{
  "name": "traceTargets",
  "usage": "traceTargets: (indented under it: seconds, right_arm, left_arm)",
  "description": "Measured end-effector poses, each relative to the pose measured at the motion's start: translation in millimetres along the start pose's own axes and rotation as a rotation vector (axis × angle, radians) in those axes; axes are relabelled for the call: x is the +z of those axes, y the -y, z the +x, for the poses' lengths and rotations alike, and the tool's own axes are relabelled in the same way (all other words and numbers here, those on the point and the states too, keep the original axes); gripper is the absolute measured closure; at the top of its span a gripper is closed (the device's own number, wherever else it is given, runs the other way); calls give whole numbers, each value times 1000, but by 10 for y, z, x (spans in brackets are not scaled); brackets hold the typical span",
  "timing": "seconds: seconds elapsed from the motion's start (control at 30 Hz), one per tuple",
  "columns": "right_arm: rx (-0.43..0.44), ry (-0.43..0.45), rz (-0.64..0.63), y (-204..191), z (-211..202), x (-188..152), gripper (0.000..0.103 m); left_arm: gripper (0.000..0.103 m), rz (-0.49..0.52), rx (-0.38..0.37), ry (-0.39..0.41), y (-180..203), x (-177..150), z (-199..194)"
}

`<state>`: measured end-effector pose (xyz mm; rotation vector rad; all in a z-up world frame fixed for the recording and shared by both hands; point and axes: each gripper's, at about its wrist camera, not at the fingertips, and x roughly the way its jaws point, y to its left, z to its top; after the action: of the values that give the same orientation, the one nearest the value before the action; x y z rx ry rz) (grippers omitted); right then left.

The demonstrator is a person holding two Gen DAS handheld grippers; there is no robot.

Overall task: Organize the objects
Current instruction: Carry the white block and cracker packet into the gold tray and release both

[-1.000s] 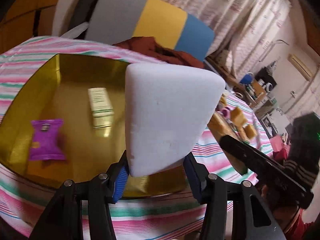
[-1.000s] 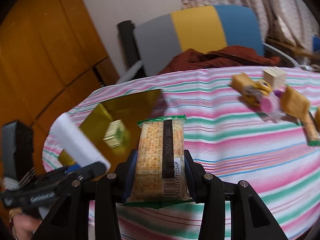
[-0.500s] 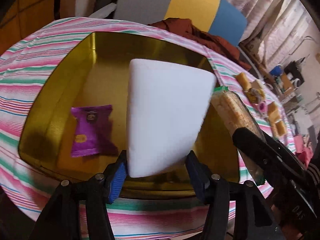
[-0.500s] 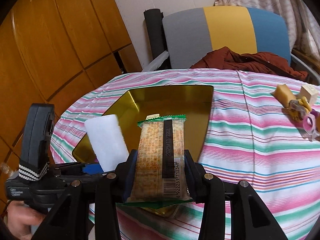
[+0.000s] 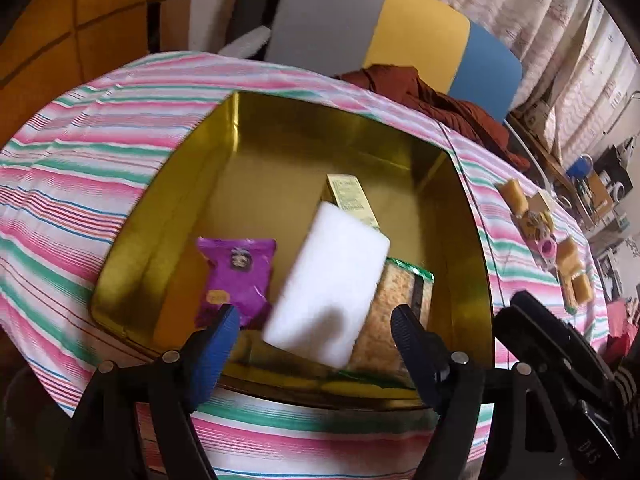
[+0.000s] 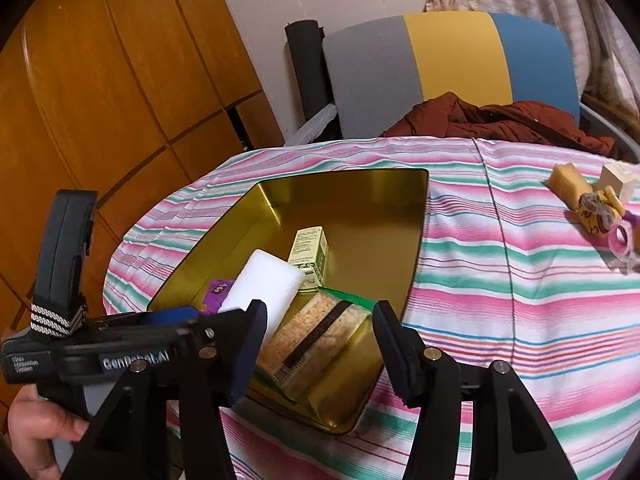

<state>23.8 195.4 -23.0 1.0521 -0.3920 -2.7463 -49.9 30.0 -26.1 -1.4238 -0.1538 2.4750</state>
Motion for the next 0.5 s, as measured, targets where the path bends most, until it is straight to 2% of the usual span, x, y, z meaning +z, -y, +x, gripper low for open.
traceTargets:
  seconds: [0.1,0.17,0.37,0.5]
  right_arm:
    - [-4,5,16,34,-50,-18,46]
    - [-3,12,26,67,-77,-19,42]
    - [-33,45,49,185,-190,7,40]
    - [-68,66,88,357,-287,19,38]
  left_arm:
    - [23,-3,6,47,22,23,-69]
    - [23,-2,-6,77,54,21,-118]
    - [23,7,-131,144,233,-28,-204]
    - [24,55,-165,156,415,-95,-222]
